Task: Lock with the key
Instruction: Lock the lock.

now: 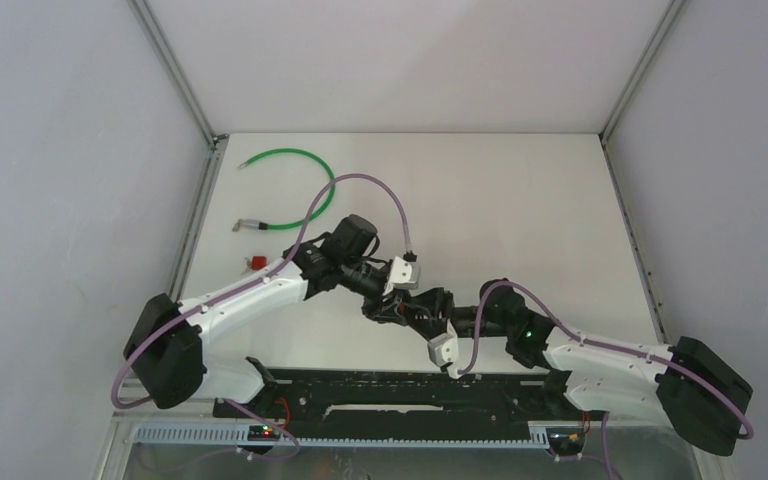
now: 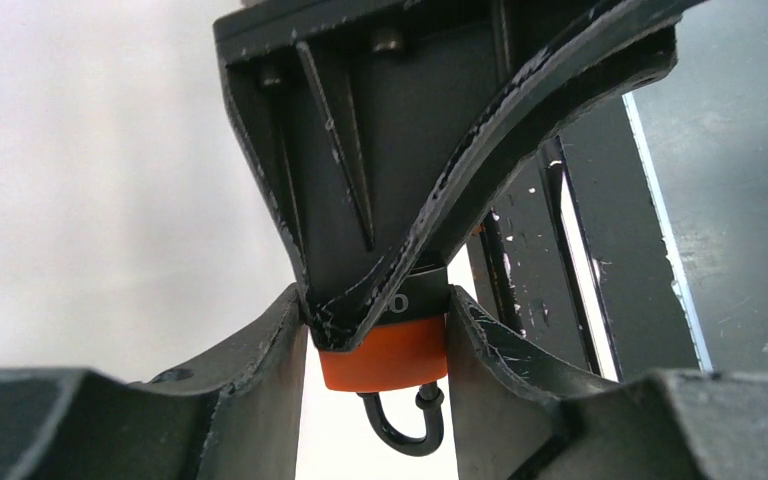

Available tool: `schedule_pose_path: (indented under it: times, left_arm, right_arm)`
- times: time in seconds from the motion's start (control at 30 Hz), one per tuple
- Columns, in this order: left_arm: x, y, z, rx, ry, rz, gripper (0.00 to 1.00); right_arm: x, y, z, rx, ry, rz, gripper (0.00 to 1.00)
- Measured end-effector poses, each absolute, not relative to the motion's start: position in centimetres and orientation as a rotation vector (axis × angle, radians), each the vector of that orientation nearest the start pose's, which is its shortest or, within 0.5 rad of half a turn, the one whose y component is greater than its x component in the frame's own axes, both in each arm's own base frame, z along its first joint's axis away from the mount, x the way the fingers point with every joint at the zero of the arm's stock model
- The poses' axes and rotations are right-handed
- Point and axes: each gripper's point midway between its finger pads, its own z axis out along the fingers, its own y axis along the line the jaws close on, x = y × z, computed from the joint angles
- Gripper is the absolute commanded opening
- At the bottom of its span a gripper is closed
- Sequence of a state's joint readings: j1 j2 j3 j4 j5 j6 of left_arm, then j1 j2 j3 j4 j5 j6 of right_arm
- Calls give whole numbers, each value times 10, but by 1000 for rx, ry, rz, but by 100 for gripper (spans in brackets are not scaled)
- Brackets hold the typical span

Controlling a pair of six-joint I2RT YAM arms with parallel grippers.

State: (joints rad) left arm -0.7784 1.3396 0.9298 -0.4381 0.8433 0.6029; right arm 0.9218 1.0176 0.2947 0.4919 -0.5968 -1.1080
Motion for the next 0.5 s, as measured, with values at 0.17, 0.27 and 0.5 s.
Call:
schedule_pose_path:
  times: [0.17,0.27,0.5]
  left_arm:
    - [140,-307,144,1782,1524,-1115,0]
    - [140,-306,141,1793,1532,-1111,0]
    - [140,-303,139,1794,1551,-1102,10]
  right_arm:
    - [148,309,139,-1722,563,392,42]
    - [150,311,136,-1732,567,381,35]
    - [150,313,135,-1745,561,373,0]
